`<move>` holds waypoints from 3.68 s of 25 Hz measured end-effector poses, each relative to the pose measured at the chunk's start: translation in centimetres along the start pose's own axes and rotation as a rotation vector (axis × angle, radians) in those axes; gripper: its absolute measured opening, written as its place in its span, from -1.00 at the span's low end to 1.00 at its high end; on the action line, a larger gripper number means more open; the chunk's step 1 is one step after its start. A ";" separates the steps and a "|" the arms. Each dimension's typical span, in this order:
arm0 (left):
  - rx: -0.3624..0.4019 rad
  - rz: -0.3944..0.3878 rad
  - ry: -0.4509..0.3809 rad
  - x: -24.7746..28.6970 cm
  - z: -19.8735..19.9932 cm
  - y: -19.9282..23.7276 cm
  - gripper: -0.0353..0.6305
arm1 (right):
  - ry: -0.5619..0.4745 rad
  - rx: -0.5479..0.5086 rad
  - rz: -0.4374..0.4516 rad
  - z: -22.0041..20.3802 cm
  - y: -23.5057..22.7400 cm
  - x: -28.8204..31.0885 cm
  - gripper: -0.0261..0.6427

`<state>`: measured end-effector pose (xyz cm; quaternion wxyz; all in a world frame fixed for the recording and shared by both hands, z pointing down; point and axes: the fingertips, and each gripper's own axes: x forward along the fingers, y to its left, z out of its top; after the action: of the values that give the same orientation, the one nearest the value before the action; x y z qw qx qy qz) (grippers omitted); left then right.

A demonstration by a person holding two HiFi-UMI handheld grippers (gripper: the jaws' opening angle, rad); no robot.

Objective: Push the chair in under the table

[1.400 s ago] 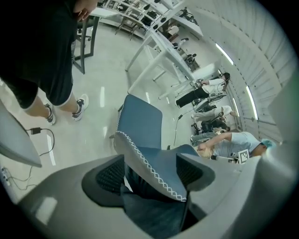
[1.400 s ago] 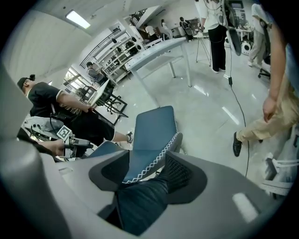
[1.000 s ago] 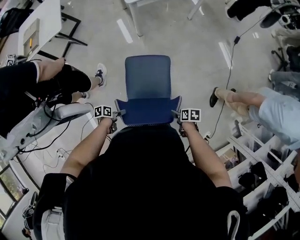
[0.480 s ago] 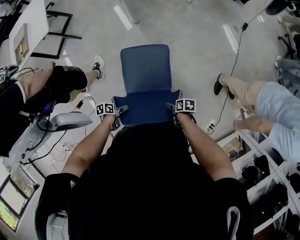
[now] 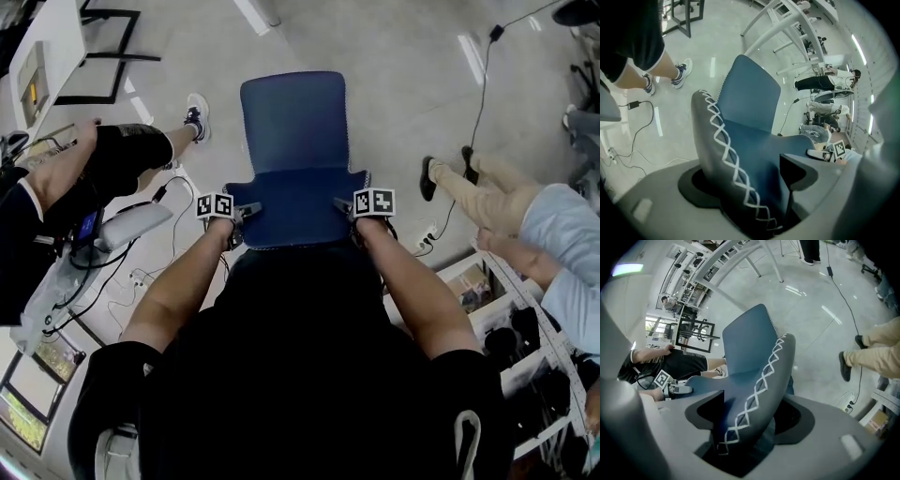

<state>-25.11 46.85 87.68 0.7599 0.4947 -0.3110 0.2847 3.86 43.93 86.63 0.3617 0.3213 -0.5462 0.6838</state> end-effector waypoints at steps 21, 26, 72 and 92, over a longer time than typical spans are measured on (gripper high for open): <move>0.018 -0.064 0.043 0.2 0.0 -3.4 0.38 | -0.028 0.003 0.018 1.0 -1.8 -2.7 -0.17; 0.056 -0.072 0.028 -0.4 2.2 -6.6 0.37 | -0.051 0.032 0.028 2.0 -2.6 -4.9 -0.18; 0.140 -0.119 0.057 0.4 20.3 -32.1 0.39 | -0.227 0.214 0.144 19.7 -9.3 -21.8 -0.18; 0.092 -0.163 0.089 -1.0 36.0 -38.8 0.41 | -0.190 0.237 0.117 36.6 -7.3 -25.5 -0.18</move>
<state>-3.92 -0.26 76.00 0.7702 0.5397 -0.2219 0.2575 25.18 5.42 76.35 0.2278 0.3925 -0.5113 0.7298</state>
